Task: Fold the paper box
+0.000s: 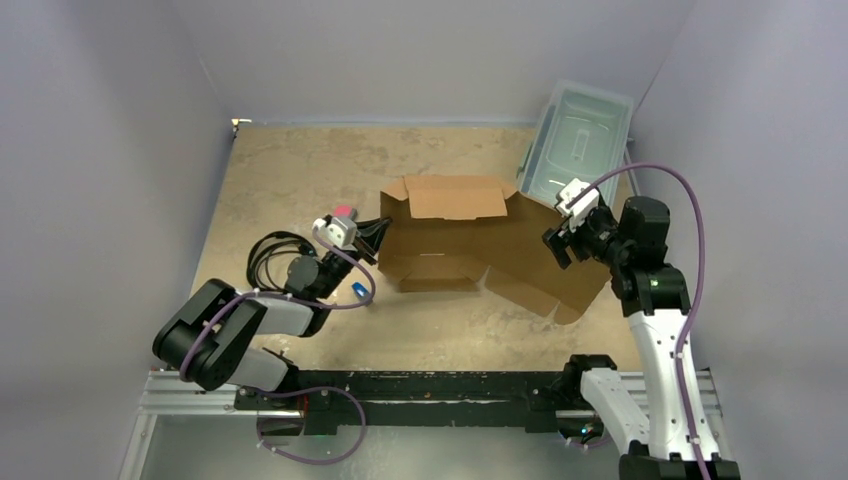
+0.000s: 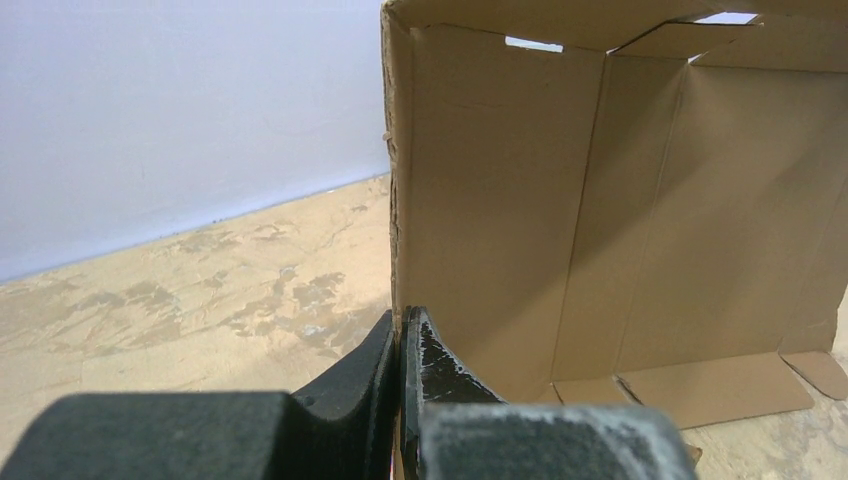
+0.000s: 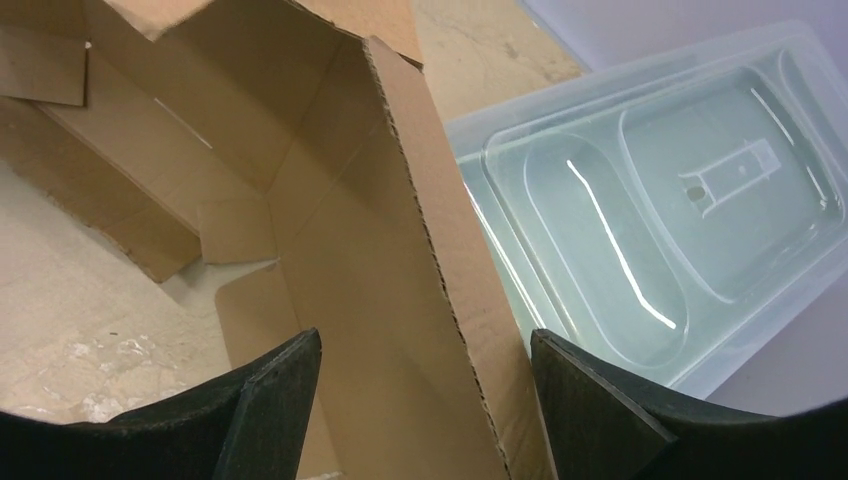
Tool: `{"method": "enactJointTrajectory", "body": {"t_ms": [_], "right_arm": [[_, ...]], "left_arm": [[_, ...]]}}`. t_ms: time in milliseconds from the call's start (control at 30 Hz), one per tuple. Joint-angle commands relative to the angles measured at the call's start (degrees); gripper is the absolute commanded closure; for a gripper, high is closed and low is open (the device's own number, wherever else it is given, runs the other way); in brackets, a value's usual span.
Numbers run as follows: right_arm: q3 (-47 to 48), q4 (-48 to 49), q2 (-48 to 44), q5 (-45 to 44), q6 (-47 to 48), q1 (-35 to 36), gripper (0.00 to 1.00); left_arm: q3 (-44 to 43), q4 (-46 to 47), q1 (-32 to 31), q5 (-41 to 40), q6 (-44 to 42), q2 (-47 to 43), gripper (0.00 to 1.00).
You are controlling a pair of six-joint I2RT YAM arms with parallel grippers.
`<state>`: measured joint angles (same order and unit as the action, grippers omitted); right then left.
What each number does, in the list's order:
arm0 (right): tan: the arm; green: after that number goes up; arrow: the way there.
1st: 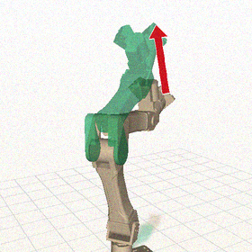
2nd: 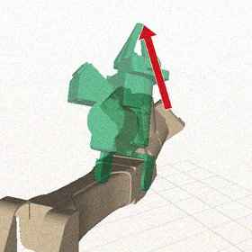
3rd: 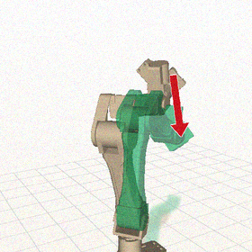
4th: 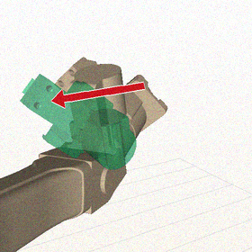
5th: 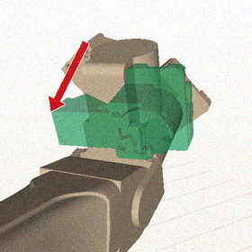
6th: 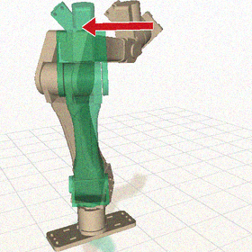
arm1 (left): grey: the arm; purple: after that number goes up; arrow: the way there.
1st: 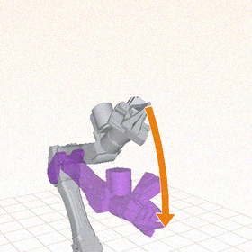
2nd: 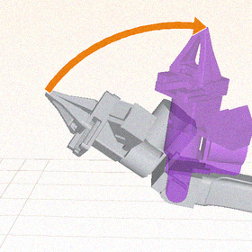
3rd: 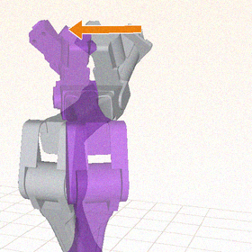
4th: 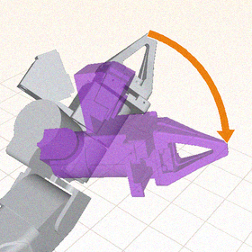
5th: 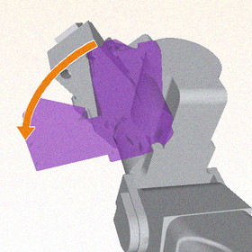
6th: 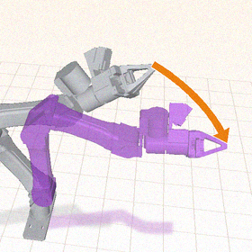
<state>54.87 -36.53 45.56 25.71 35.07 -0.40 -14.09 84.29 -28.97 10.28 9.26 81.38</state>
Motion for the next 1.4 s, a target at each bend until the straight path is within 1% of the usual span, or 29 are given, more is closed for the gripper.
{"method": "enactJointTrajectory", "body": {"t_ms": [0,167,267,433,567,733,800,900,967,1133,1233,1267,1300,1367], "right_arm": [[-0.2,-1.4,-2.2,4.0,2.0,0.0,0.19],[-0.4,-2.2,-3.5,4.7,2.9,0.0,0.13],[0.8,-2.3,-2.3,5.1,2.9,-0.1,0.11],[2.8,-2.0,-0.9,3.3,4.1,-0.7,0.11],[5.5,-3.8,0.4,2.1,6.6,-1.9,0.11],[6.5,-3.2,1.6,-2.7,8.8,-3.6,0.13],[6.5,-2.5,1.8,-4.2,9.4,-4.1,0.15],[6.6,-2.0,2.3,-5.3,10.7,-4.3,0.23],[6.7,-2.3,2.9,-4.1,11.6,-4.4,0.35],[6.2,-4.9,3.1,1.5,13.5,-4.4,0.61],[5.2,-5.3,0.9,3.6,13.5,-4.4,0.88],[5.1,-5.6,0.1,3.5,12.6,-4.3,0.94],[5.0,-5.4,-0.9,4.2,11.0,-4.3,0.97],[4.3,-4.5,-3.0,5.5,7.5,-4.3,1.00]], "left_arm": [[0.6,1.5,-0.4,1.3,-1.6,-1.9,1.00],[1.2,0.8,-0.7,1.1,-1.9,-3.0,1.00],[1.2,0.2,-0.7,1.0,-2.7,-3.4,1.00],[1.1,-1.0,-0.9,0.8,-3.8,-3.9,1.00],[1.1,-1.6,-1.2,0.5,-4.7,-4.3,1.00],[1.3,-2.1,-1.3,0.0,-5.5,-4.9,1.00],[1.4,-2.2,-1.5,-0.1,-5.6,-5.2,1.00],[1.4,-2.1,-1.6,-0.1,-5.7,-5.2,1.00],[1.3,-1.9,-1.6,-0.2,-5.4,-5.2,1.00],[0.9,-2.7,-1.6,-1.6,-4.1,-5.6,1.00],[-0.1,-4.6,-1.6,-3.5,-3.0,-6.1,1.00],[-0.5,-5.3,-1.6,-3.8,-2.7,-6.3,1.00],[-0.9,-6.1,-1.6,-4.0,-2.3,-6.5,1.00],[-1.8,-8.2,-1.6,-3.8,-1.9,-7.1,1.00]]}}
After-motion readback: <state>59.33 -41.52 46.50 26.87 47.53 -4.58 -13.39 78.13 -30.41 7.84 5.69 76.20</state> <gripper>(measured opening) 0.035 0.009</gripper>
